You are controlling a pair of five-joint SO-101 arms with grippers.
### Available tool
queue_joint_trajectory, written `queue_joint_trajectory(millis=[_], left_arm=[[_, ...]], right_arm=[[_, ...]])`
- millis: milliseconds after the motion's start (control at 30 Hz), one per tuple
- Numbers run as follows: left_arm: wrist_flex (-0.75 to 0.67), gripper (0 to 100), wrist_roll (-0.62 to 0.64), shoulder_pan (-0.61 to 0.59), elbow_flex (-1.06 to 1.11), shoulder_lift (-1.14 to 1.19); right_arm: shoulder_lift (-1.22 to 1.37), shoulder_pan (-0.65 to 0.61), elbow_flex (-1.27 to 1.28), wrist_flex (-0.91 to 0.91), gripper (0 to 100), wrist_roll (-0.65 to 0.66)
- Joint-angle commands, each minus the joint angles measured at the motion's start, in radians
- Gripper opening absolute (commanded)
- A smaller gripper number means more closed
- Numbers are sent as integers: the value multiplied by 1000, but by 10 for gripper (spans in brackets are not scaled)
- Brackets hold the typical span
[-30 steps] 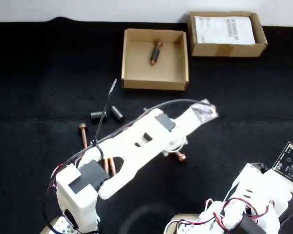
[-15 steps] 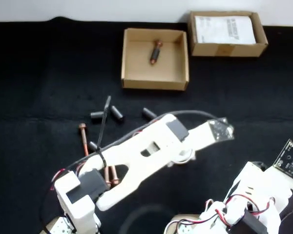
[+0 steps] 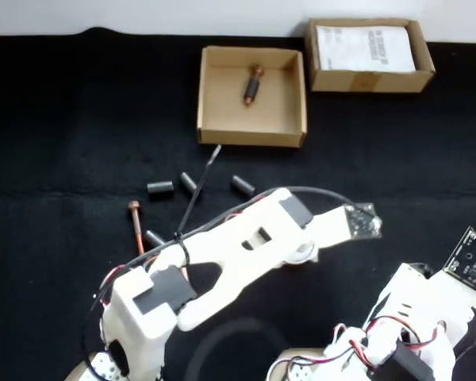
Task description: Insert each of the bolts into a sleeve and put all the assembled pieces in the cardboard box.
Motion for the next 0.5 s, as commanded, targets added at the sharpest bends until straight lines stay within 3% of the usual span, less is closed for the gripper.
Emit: queue_joint_trajectory(millis=[0,467], left_arm=[[48,8,-35,-2,-104,12],[55,8,-51,-54,-265,168]], right_arm=[[-1,1,4,-38,6,11],[1,7,13,-101,6,11]])
